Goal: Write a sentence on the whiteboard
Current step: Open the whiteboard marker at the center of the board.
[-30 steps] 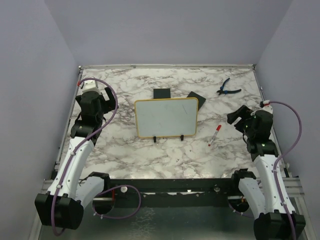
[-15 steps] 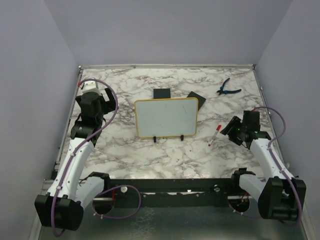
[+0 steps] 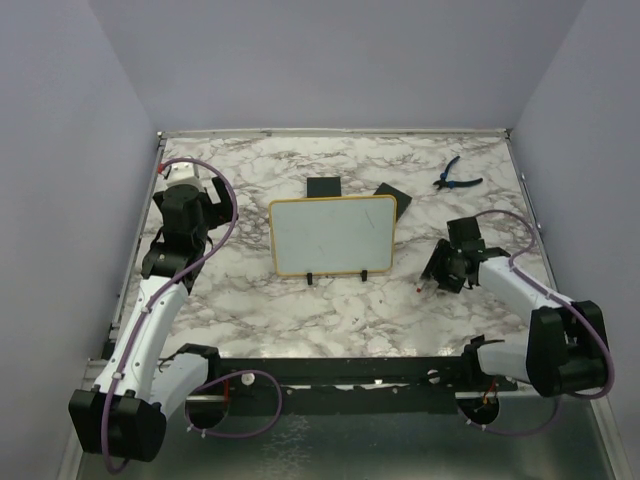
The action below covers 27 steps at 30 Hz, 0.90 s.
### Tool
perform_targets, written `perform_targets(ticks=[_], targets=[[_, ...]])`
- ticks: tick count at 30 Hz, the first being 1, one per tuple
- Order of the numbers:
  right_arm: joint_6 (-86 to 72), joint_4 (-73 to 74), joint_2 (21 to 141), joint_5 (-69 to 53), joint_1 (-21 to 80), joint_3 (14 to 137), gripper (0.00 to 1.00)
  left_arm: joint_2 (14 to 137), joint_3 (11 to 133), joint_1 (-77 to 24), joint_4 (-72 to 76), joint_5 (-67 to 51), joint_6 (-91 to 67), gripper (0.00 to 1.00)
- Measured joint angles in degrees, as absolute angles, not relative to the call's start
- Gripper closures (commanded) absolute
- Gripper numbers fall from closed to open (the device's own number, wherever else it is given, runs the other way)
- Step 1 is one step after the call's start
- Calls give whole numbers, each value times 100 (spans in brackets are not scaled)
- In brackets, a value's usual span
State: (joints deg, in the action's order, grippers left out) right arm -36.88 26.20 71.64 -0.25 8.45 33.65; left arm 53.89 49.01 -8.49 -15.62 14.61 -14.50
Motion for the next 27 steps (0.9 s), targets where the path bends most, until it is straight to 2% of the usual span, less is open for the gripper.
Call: perform_targets(ticks=[7,10,13,16,20,27], targets=[[-3765,2679,7732,578,1256,3804,51,5389,4901,-875,-1562,1446,-1413,1],[-3763,2729,7981,781,1378,4003,56,5389,4899,-875,-1562,1441,-1402,1],[-3750,2729,8073,851,1422,4064,67,5387,4897,-886,-1562,1441,-1391,1],[-3750,2711,8101,845,1422,4064,84,5376,4893,-913,-1564,1441,-1382,1],[-3754,2689,8121,829,1422,4064,99,5360,4893,-950,-1562,1441,-1354,1],[-3769,2799,8040,834,1426,4069,100,5356,4860,-1022,-1559,1441,-1203,1]])
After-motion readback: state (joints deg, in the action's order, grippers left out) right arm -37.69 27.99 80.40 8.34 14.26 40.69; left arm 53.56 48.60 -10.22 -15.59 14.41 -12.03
